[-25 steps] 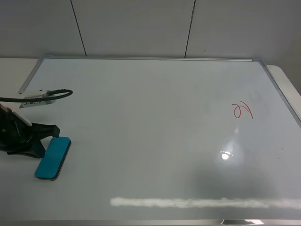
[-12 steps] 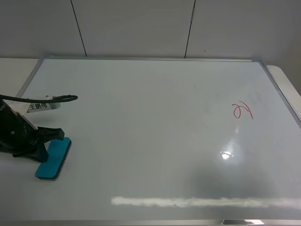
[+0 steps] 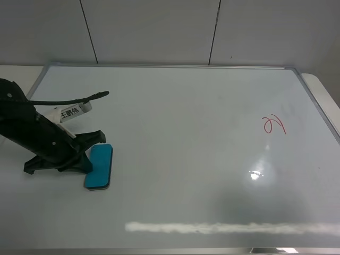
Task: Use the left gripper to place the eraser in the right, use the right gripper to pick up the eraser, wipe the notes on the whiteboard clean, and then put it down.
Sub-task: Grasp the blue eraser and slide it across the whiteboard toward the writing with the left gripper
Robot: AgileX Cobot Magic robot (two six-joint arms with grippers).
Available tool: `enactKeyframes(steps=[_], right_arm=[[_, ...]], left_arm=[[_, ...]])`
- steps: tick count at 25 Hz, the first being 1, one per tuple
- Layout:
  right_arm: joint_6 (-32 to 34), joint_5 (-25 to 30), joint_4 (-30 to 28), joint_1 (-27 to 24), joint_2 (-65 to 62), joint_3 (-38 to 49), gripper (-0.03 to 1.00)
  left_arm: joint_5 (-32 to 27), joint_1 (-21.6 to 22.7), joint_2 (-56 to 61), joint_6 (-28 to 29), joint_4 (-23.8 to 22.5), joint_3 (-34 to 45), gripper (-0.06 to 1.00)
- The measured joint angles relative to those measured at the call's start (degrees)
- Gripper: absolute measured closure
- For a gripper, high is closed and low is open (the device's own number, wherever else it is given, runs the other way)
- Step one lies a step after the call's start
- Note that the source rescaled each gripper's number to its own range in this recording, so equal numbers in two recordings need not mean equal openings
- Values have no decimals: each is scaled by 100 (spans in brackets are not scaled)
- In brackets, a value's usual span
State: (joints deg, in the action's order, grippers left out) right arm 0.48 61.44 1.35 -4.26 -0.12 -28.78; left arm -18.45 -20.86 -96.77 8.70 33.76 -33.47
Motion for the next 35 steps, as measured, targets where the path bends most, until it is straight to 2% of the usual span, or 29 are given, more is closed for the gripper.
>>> enactKeyframes(steps=[3,11,15,19,27,31,35], right_arm=[[0,0,0,0,0,0,-3],[0,0,0,0,0,0,-3],[0,0,0,0,0,0,-3],[0,0,0,0,0,0,-3],[0,0,0,0,0,0,-3],[0,0,0,0,0,0,-3],[0,0,0,0,0,0,-3]], left_arm=[[-43,-318,-208,0,300,-293,94],[-561,-721,-1153,0,888,-1398,94],[-819,-1040,-1736,0,1212,-2316,94],[-775,-1453,-2276,0,1515,-3230,94],[-436,-2330,-3418,0,2626,-4949,94],[-364,-2614,-3787,0,2747,-5667,94],[-237,-2716,-3845,0,2702,-5907,94]])
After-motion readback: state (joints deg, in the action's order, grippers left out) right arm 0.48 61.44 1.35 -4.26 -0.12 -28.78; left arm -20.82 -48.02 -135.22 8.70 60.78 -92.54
